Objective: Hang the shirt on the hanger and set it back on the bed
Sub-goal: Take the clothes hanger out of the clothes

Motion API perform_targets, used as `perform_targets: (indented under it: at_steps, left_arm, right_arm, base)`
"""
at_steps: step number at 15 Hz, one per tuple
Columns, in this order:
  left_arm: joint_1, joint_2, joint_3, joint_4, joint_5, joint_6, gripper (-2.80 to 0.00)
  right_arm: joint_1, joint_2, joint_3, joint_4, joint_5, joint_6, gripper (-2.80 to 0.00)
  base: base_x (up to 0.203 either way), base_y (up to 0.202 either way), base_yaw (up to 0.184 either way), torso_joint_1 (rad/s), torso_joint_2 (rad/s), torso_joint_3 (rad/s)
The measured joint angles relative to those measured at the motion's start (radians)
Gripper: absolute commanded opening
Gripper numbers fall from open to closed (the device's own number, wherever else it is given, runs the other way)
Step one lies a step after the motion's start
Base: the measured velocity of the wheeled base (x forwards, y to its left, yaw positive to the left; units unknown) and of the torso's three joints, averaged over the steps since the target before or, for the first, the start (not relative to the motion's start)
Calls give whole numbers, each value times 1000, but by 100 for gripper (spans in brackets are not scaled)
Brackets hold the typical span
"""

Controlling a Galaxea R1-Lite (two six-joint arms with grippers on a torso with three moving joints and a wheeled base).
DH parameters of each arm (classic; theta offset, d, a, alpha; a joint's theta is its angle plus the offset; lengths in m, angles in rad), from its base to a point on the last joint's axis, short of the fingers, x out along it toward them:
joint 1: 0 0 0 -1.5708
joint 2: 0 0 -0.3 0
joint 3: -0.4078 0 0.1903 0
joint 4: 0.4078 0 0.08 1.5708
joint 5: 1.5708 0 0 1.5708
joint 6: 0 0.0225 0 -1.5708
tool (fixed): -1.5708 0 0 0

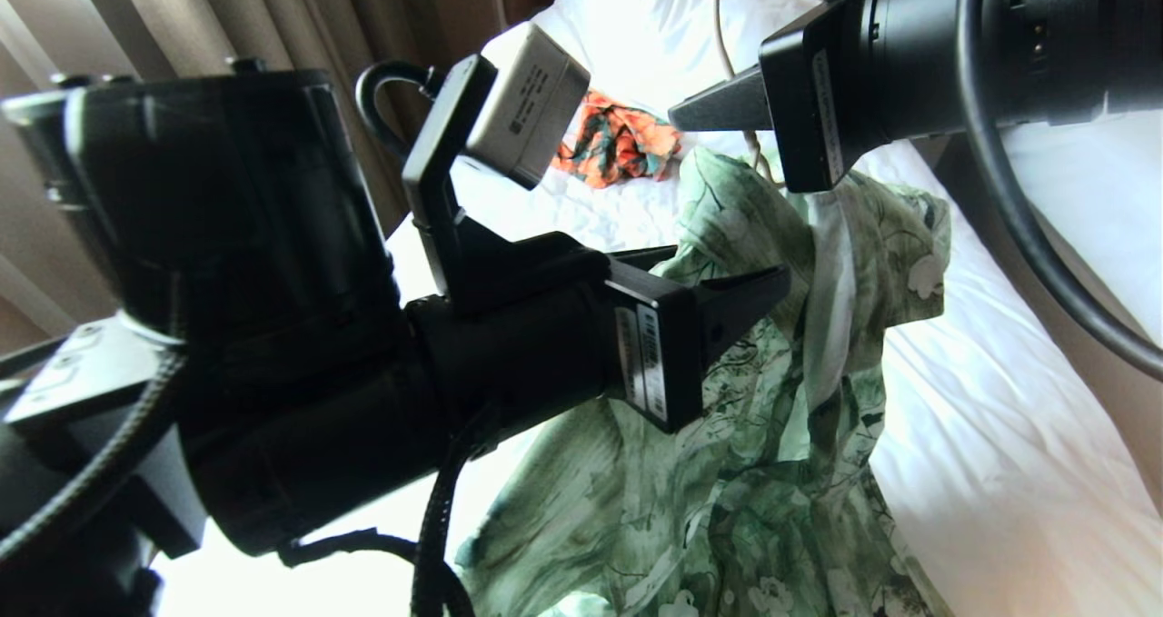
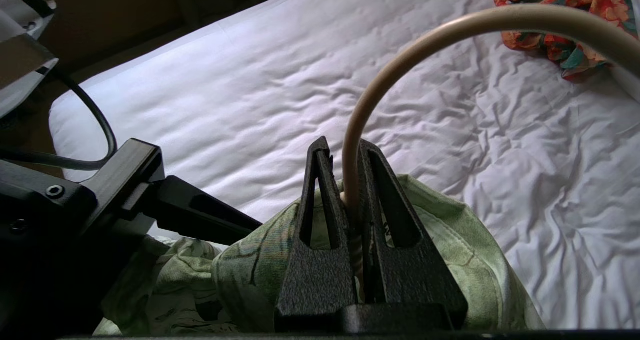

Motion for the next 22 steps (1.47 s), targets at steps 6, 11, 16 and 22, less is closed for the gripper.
perform_targets:
  at_steps: [6, 11, 16, 22]
  left_arm:
    - [54, -113, 97, 3, 24, 6, 0]
    - [202, -234, 103, 89, 23, 9, 0]
    - [285, -401, 142, 240, 20, 3, -280]
    - [488, -551, 237, 332, 29, 3, -280]
  right_arm:
    - [-2, -26, 4, 3, -29, -6, -280]
    - [-7, -41, 7, 6, -31, -10, -280]
    - [-13, -37, 8, 3, -31, -18, -280]
    - [-23, -44, 19, 3, -28, -9, -280]
  base:
    - [0, 0, 0, 0, 0, 0]
    - [0, 0, 0, 0, 0, 0]
    - [0, 0, 0, 0, 0, 0]
    - [0, 0, 0, 0, 0, 0]
